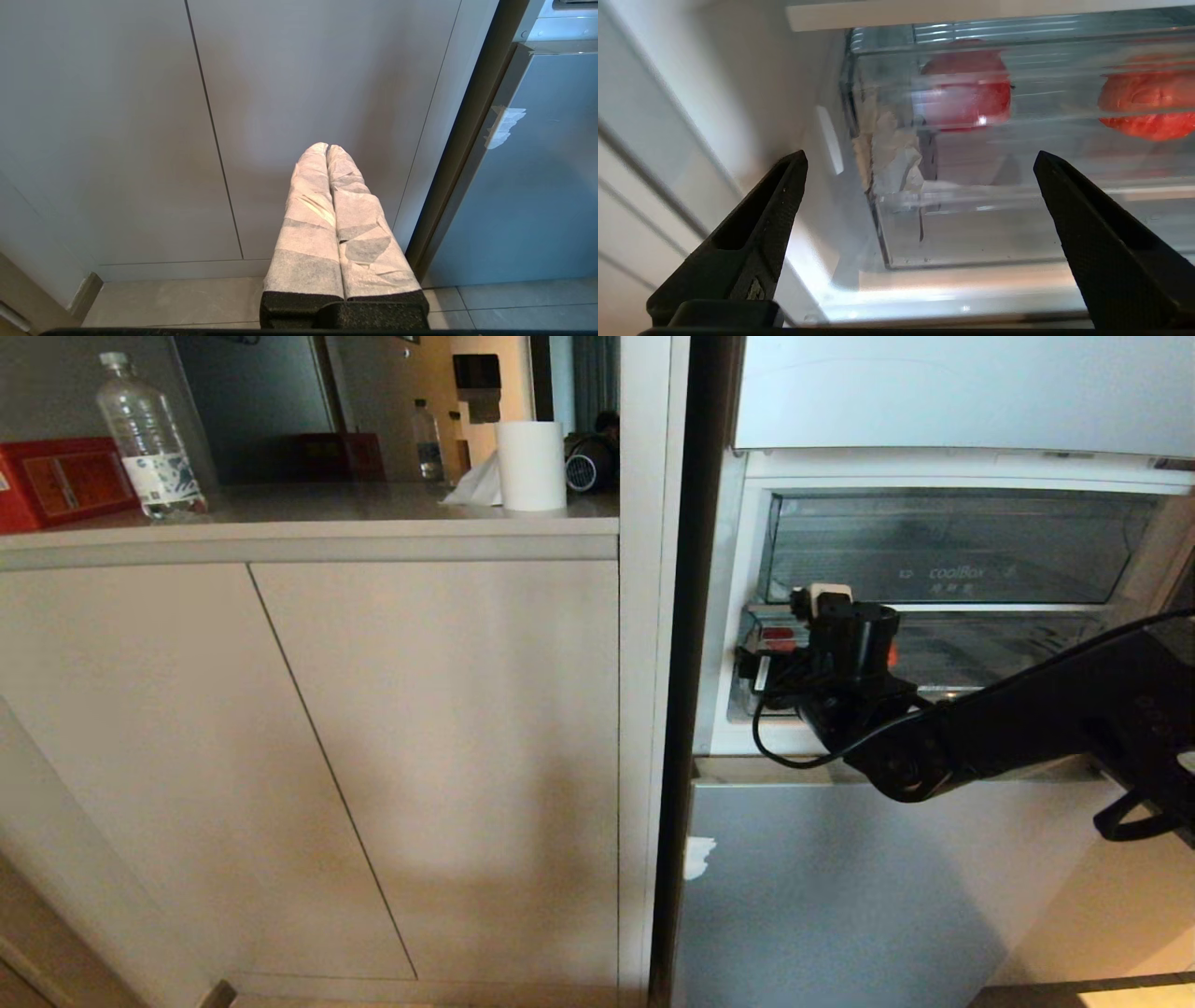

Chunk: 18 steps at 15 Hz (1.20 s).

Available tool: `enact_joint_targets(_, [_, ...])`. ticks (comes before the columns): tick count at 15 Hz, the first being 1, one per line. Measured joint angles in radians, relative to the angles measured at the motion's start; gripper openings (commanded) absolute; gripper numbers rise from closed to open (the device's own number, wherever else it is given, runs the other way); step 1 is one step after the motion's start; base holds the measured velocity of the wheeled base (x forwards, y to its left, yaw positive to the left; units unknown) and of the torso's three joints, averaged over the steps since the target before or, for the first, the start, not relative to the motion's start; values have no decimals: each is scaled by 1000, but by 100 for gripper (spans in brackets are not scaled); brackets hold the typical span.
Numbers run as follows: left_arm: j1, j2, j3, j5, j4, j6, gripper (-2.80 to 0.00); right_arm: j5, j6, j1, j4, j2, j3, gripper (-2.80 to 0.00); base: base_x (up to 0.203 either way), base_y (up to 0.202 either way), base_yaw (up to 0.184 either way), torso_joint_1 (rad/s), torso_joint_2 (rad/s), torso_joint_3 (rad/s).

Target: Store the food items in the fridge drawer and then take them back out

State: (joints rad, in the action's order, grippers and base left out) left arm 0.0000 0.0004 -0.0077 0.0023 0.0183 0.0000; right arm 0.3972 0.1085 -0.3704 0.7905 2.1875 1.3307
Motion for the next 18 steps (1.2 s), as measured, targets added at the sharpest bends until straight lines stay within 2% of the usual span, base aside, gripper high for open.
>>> enact_joint_targets(7, [0,0,0,0,0,0,-280,2,3,0,0,50,63,0,0,0,0,0,0,0])
enact_joint_targets(8, [0,0,0,0,0,0,-280,1,2,0,0,55,71,-280,0,0,0,0,0,0])
enact_joint_targets(18, [0,0,0,0,0,0,-280,1,0,-20,-3,104,149,-280,0,0,0,0,0,0])
